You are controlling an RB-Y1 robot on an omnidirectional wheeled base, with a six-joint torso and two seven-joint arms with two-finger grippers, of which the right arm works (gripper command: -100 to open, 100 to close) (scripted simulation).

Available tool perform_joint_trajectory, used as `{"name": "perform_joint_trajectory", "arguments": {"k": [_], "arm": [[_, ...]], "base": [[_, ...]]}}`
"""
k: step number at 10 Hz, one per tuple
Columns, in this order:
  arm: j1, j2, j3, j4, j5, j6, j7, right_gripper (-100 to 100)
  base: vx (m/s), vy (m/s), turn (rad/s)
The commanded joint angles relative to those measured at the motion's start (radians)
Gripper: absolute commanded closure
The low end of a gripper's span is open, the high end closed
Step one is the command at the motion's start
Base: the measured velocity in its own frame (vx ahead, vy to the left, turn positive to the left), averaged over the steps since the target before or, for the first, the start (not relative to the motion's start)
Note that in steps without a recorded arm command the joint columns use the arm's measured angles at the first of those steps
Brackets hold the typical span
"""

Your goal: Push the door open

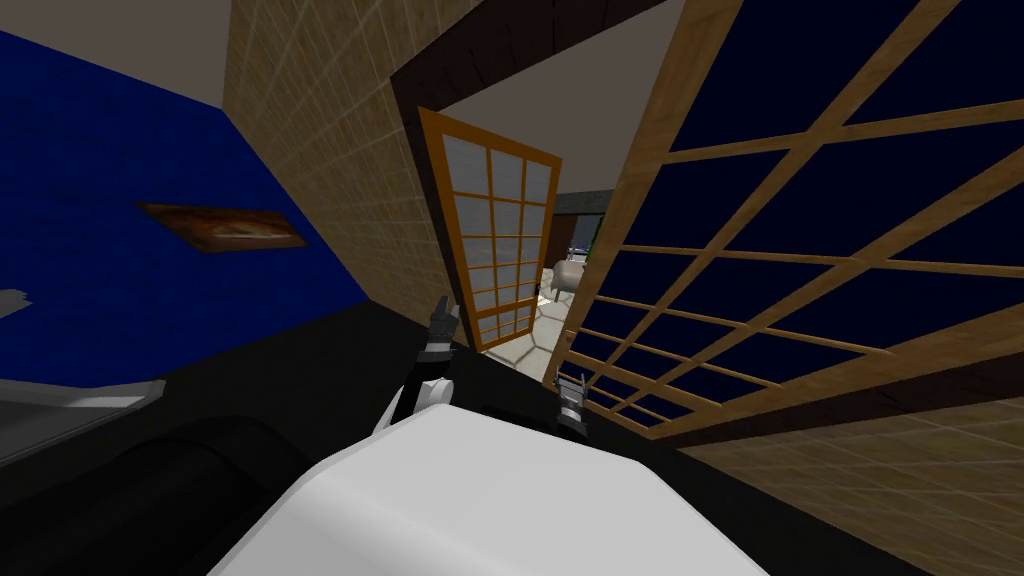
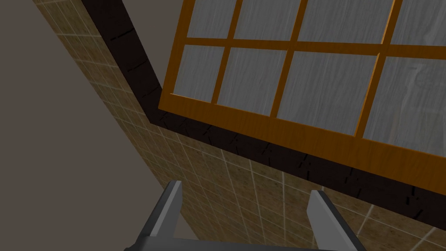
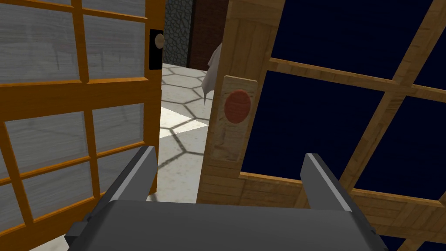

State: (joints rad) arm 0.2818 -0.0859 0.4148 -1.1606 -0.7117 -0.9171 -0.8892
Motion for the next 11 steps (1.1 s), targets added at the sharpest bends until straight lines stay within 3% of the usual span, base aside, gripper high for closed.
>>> {"name": "perform_joint_trajectory", "arguments": {"k": [1, 6, 11], "arm": [[-0.010, 0.003, 0.011, 0.037, -0.024, -0.019, -0.037, -100], [-0.030, 0.012, 0.038, 0.118, -0.078, -0.059, -0.116, -100], [-0.040, 0.001, 0.023, 0.128, -0.076, -0.059, -0.121, -100]], "base": [[0.086, -0.089, 0.089], [0.085, -0.072, 0.075], [0.145, -0.044, 0.024]]}}
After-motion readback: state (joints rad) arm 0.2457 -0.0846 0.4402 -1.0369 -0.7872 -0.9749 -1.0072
